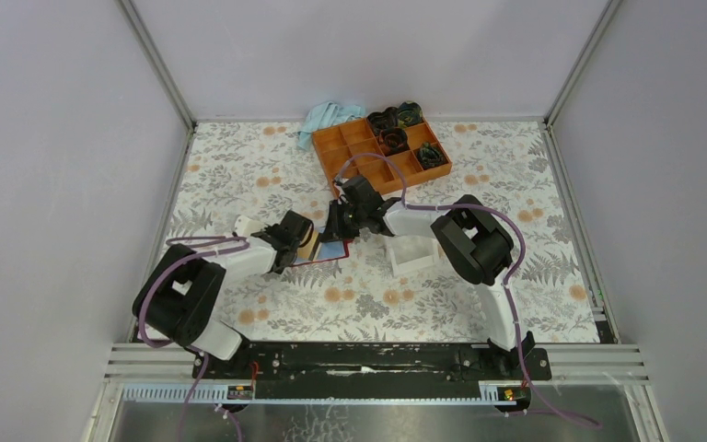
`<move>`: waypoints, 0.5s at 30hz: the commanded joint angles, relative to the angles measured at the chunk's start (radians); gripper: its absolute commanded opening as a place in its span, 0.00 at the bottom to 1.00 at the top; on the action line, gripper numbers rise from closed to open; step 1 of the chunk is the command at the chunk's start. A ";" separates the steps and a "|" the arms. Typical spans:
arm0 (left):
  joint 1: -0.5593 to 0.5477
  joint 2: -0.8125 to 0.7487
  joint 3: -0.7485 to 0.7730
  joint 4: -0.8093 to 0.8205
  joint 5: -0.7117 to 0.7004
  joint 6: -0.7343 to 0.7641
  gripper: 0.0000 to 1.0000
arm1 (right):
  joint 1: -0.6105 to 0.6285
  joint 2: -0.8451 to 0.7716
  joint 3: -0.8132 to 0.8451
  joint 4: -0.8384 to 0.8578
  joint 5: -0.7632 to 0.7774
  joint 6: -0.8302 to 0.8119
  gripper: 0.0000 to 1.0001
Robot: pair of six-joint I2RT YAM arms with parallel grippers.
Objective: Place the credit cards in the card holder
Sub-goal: Insert the credit card into the card holder.
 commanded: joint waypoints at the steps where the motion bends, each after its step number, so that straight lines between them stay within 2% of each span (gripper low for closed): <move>1: 0.012 0.046 -0.003 -0.044 0.146 -0.040 0.19 | -0.011 -0.010 0.018 -0.072 0.016 -0.035 0.20; 15: 0.012 0.085 0.000 0.002 0.163 -0.023 0.17 | -0.010 0.018 0.097 -0.134 0.029 -0.071 0.21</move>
